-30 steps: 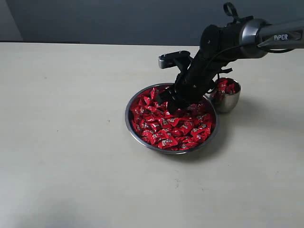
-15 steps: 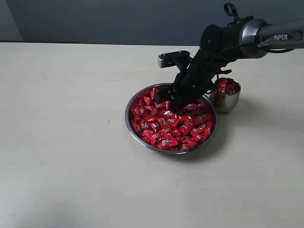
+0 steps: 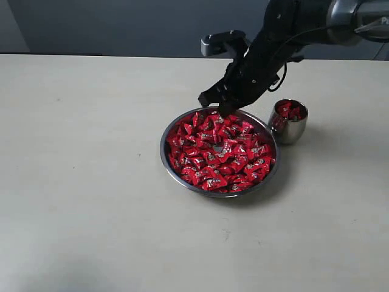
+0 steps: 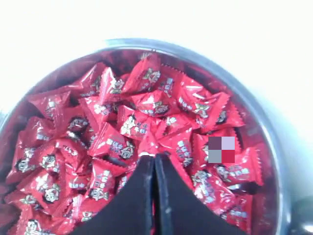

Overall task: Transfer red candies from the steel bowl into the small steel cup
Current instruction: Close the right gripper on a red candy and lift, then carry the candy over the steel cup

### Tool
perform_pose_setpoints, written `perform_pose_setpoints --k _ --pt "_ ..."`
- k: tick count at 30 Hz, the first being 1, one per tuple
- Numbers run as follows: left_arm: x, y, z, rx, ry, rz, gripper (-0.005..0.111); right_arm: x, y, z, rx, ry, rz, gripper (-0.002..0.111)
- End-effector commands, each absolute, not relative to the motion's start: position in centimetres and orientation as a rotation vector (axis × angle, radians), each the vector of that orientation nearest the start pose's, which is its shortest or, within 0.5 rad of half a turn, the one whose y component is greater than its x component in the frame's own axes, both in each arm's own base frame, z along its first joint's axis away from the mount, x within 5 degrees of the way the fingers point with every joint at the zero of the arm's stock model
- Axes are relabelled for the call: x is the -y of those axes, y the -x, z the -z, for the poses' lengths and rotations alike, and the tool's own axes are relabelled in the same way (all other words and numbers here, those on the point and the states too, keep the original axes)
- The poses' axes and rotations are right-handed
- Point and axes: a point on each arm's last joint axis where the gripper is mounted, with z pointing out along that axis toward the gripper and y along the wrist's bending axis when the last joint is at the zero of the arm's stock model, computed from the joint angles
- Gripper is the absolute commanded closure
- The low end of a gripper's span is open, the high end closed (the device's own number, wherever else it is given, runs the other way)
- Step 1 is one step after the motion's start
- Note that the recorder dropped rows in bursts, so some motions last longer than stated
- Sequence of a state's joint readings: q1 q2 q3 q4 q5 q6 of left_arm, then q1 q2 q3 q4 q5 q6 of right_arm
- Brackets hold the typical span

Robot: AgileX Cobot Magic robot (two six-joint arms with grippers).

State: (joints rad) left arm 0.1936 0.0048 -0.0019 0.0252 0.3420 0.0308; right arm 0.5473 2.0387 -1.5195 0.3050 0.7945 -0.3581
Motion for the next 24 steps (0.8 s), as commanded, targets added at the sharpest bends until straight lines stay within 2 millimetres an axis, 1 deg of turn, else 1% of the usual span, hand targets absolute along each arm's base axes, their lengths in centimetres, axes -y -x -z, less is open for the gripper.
perform_pose_setpoints --k 1,2,3,4,5,6,8,10,11,12,13,14,15,17,23,24 --pt "-1.1 -5.3 -18.3 -1.817 0.126 -0.179 0.106 -22.8 -35.7 -22.1 -2.556 0.986 -0.232 0.109" --pt "-1.1 -5.3 -18.3 -1.817 0.126 -0.179 0.106 -22.6 -35.7 -22.4 -2.549 0.979 -0.208 0.109" --pt "-1.1 -5.3 -18.3 -1.817 0.126 -0.179 0.106 -21.9 -35.7 -23.3 -2.535 0.964 -0.136 0.109" --pt "-1.1 -5.3 -18.3 -1.817 0.126 -0.179 0.106 -21.7 -35.7 -23.6 -2.527 0.962 -0.105 0.109" --pt "-1.1 -5.3 -18.3 -1.817 0.126 -0.179 0.106 -21.1 -35.8 -24.3 -2.512 0.963 -0.036 0.109" --pt "-1.1 -5.3 -18.3 -1.817 0.126 -0.179 0.106 -20.5 -35.9 -24.8 -2.508 0.945 -0.022 0.109" --pt "-1.1 -5.3 -18.3 -1.817 0.126 -0.179 0.106 -18.9 -36.5 -25.5 -2.519 0.887 -0.01 0.109" --pt "-1.1 -5.3 -18.3 -1.817 0.126 -0.179 0.106 -16.3 -37.3 -25.9 -2.559 0.792 -0.007 0.109" --pt "-1.1 -5.3 -18.3 -1.817 0.126 -0.179 0.106 -14.8 -37.8 -26.1 -2.585 0.722 -0.022 0.109" --pt "-1.1 -5.3 -18.3 -1.817 0.126 -0.179 0.106 -14.0 -38.0 -26.2 -2.595 0.682 -0.036 0.109" --pt "-1.1 -5.3 -18.3 -1.817 0.126 -0.179 0.106 -12.7 -38.3 -26.5 -2.613 0.638 -0.084 0.109" --pt "-1.1 -5.3 -18.3 -1.817 0.126 -0.179 0.106 -12.4 -38.3 -26.5 -2.62 0.631 -0.112 0.109" --pt "-1.1 -5.3 -18.3 -1.817 0.126 -0.179 0.106 -12.1 -38.2 -26.8 -2.625 0.626 -0.21 0.109" --pt "-1.1 -5.3 -18.3 -1.817 0.126 -0.179 0.106 -12.2 -38.0 -26.8 -2.626 0.665 -0.285 0.109" --pt "-1.1 -5.3 -18.3 -1.817 0.126 -0.179 0.106 -12.4 -37.9 -26.5 -2.64 0.658 -0.313 0.109" --pt "-1.1 -5.3 -18.3 -1.817 0.126 -0.179 0.106 -12.5 -38.1 -25.9 -2.656 0.662 -0.324 0.109"
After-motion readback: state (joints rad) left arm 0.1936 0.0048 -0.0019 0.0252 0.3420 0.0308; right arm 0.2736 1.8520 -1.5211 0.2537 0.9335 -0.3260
